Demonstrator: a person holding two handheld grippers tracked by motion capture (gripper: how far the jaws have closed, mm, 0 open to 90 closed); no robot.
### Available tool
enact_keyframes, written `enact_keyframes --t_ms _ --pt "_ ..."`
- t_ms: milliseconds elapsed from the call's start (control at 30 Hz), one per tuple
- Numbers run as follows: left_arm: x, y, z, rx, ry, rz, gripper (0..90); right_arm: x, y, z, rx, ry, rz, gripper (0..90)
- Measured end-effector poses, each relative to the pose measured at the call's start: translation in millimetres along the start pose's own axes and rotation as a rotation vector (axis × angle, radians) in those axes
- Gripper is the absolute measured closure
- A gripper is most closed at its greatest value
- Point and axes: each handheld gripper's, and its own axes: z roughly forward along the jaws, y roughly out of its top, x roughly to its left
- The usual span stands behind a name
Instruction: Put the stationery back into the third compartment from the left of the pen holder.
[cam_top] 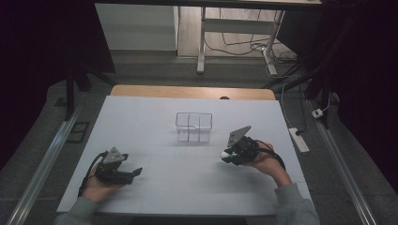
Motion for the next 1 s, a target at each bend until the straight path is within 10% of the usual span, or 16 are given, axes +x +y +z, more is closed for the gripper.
enact_keyframes --t_ms 1000 --pt "-0.1 -0.3 0.5 0.005 -0.001 0.007 18.0 -7.1 5.7 -21.8 -0.197 -0.044 0.137 64.6"
